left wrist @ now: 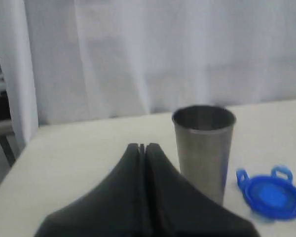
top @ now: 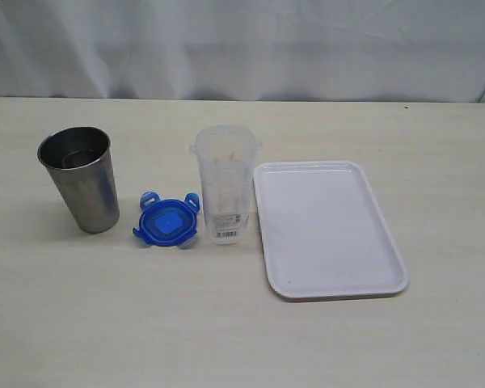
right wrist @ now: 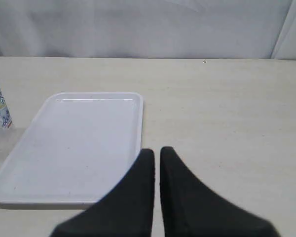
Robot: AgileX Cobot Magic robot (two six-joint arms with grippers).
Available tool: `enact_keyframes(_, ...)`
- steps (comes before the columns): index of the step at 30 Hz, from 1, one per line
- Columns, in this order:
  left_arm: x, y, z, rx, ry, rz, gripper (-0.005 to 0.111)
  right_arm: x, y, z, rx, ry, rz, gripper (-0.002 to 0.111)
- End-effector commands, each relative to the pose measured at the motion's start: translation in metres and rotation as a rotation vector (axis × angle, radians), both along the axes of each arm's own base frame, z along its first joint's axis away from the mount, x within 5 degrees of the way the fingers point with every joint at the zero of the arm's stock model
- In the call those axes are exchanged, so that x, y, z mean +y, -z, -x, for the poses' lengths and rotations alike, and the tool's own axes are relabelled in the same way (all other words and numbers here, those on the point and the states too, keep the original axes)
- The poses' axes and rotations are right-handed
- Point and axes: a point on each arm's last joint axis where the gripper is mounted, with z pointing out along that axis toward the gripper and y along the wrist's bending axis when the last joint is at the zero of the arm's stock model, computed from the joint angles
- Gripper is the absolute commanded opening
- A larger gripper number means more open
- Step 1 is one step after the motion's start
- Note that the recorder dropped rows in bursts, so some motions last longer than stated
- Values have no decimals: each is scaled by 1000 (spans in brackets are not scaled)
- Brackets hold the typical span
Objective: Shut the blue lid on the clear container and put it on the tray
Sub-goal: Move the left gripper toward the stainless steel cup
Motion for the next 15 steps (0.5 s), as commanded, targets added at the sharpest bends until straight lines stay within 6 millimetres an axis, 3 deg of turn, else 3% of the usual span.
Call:
enact_keyframes(1, 1, -20, 2, -230, -15, 20, 0, 0, 1, 0, -1, 5, 5, 5)
enact_keyframes(8, 3, -42, 9, -466, 32, 292, 0, 0, 1, 0, -1, 5, 5, 5)
enact_keyframes(11, 2, -50, 14, -569, 53, 287, 6, 0, 1, 0, -1, 5, 5, 5)
enact_keyframes(14, 2, -53, 16, -607, 64, 313, 25, 0, 1, 0, -1, 5, 5, 5)
enact_keyframes(15, 2, -57, 13, -611, 66, 313, 47, 0, 1, 0, -1, 5, 5, 5)
